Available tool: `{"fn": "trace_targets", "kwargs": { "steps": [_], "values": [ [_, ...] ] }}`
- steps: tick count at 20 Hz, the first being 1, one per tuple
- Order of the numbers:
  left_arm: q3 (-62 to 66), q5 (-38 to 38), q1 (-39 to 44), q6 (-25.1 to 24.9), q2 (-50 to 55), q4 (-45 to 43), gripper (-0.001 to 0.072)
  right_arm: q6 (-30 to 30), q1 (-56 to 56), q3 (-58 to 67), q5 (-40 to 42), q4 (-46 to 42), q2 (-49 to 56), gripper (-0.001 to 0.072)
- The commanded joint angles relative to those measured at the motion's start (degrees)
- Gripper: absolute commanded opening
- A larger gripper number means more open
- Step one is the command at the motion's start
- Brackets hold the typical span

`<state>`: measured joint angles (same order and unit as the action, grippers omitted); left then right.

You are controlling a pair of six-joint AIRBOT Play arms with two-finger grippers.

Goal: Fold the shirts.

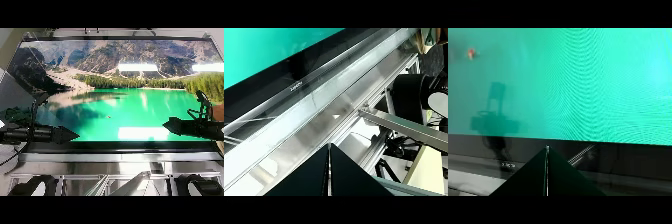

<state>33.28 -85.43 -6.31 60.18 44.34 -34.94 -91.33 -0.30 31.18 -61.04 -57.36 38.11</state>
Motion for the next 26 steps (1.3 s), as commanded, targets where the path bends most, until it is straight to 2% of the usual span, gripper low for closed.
{"fn": "trace_targets", "kwargs": {
  "steps": [1, 9, 11, 12, 14, 18, 20, 22, 26],
  "values": [
    [-0.02, 0.09, -0.04, 0.00, -0.07, -0.04, 0.0017, 0.00, 0.07, -0.02, -0.02, 0.02, -0.07, 0.0023],
    [0.04, 0.83, -0.04, 0.24, -0.07, -0.04, 0.0017, 0.00, 0.07, -0.02, -0.02, 0.02, -0.07, 0.0023],
    [1.11, 3.41, -0.48, 2.38, -0.07, -1.70, 0.0020, 0.00, 0.07, -0.02, -0.02, 0.02, -0.07, 0.0023],
    [2.69, 4.61, -1.49, 3.87, -0.07, -4.44, 0.0113, 0.00, 0.07, -0.02, -0.02, 0.02, -0.07, 0.0023],
    [7.87, 6.58, -6.36, 7.89, -0.07, -12.33, 0.0720, 0.00, 0.07, -0.02, -0.02, 0.02, -0.07, 0.0023],
    [18.88, 16.79, -26.71, 15.47, 0.17, -30.77, 0.0720, 0.00, 0.07, -0.02, -0.02, 0.02, -0.07, 0.0023],
    [22.86, 20.59, -39.08, 16.28, 3.26, -31.30, 0.0718, 0.00, 0.07, -0.02, -0.02, 0.02, -0.07, 0.0023],
    [25.40, 20.22, -47.52, 16.83, 9.35, -30.93, 0.0711, 0.00, 0.07, -0.02, -0.02, 0.02, -0.11, 0.0023],
    [29.55, 17.00, -55.80, 16.61, 24.76, -31.08, 0.0702, 0.00, 0.07, -0.02, -0.02, 0.02, 0.37, 0.0023]
  ]
}}
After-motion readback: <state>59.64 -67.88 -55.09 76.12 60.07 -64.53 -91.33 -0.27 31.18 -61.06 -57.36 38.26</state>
